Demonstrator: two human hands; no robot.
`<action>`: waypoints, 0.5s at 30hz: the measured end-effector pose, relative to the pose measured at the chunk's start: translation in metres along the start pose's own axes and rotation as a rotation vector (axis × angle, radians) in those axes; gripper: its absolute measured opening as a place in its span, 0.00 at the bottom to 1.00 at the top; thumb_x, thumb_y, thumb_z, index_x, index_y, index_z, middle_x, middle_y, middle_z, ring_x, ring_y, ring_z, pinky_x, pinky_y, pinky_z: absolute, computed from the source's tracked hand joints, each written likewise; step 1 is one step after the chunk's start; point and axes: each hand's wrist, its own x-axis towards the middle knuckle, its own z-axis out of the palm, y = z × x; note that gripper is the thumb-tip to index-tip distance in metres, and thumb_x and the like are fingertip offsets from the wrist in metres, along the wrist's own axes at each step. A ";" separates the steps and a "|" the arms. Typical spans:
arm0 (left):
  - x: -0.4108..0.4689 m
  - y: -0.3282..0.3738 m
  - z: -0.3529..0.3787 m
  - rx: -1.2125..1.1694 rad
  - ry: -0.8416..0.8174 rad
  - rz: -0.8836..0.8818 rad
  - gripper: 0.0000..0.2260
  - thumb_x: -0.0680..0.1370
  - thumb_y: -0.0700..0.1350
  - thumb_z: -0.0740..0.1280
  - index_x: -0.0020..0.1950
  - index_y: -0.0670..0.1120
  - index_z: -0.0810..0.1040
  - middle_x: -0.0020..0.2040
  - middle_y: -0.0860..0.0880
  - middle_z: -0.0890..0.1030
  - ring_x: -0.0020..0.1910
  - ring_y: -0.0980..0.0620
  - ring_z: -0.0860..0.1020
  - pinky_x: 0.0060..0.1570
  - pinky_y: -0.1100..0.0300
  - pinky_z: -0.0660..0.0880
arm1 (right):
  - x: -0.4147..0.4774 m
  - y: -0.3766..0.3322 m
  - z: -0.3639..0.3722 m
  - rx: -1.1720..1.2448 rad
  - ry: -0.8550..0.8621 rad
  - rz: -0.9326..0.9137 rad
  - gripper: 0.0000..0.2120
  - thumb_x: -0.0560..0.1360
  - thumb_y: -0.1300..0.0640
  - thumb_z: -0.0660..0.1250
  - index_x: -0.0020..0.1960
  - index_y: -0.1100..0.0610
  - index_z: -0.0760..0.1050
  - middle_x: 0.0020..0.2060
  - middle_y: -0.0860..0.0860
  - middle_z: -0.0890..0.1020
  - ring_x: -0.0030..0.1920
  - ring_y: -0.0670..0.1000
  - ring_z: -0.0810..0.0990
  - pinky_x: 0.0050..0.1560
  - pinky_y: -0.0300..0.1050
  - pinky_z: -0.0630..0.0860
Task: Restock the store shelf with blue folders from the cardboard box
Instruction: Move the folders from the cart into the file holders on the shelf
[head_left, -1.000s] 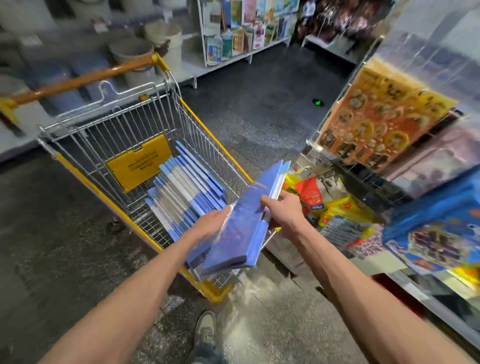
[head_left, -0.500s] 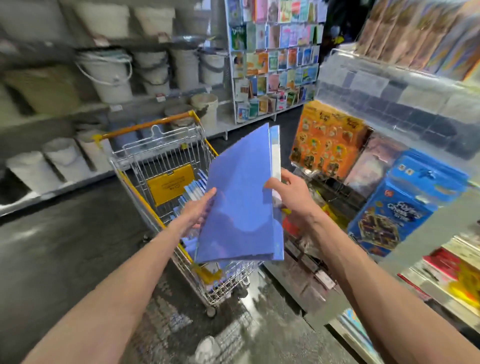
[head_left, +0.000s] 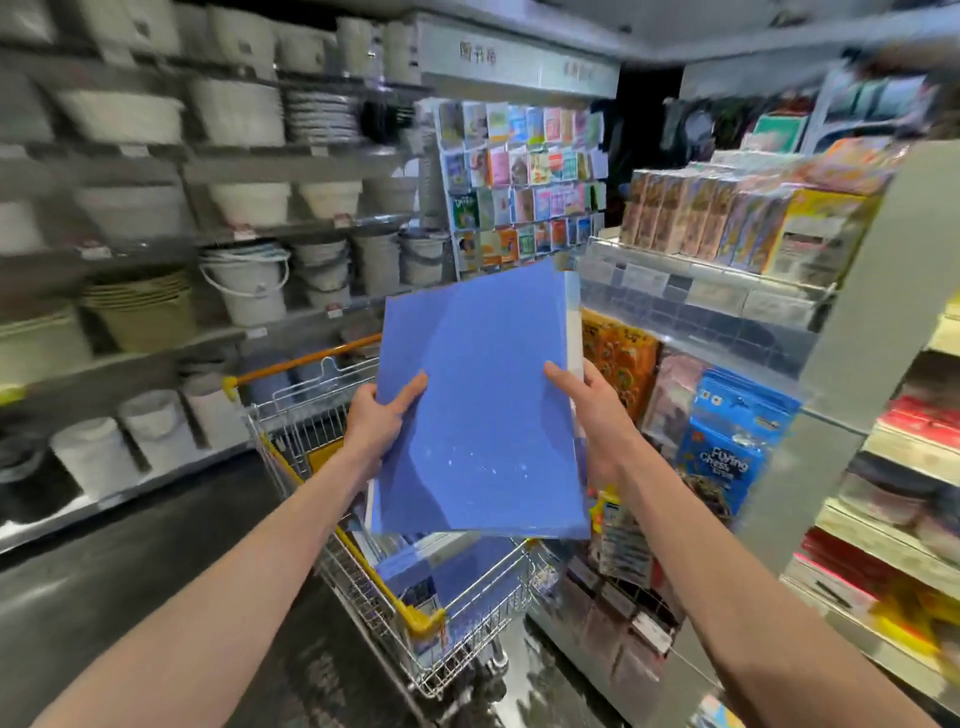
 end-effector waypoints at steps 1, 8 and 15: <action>-0.003 0.006 0.001 -0.022 -0.010 0.028 0.39 0.61 0.69 0.80 0.61 0.44 0.76 0.51 0.46 0.85 0.45 0.46 0.86 0.38 0.51 0.81 | -0.003 -0.007 0.002 -0.008 0.005 -0.027 0.21 0.76 0.50 0.72 0.66 0.54 0.74 0.60 0.54 0.83 0.59 0.60 0.83 0.61 0.66 0.77; -0.020 0.062 0.015 0.053 -0.102 0.219 0.24 0.71 0.60 0.77 0.55 0.44 0.77 0.54 0.44 0.83 0.55 0.44 0.83 0.52 0.45 0.80 | -0.042 -0.063 0.015 -0.093 0.143 -0.223 0.16 0.80 0.56 0.68 0.66 0.57 0.74 0.58 0.57 0.84 0.55 0.61 0.84 0.52 0.60 0.82; -0.078 0.138 0.077 0.285 -0.235 0.587 0.34 0.77 0.64 0.68 0.79 0.49 0.66 0.78 0.45 0.67 0.77 0.46 0.64 0.74 0.50 0.62 | -0.091 -0.115 0.021 -0.379 0.394 -0.505 0.13 0.78 0.59 0.70 0.61 0.50 0.78 0.55 0.53 0.85 0.56 0.56 0.84 0.60 0.62 0.79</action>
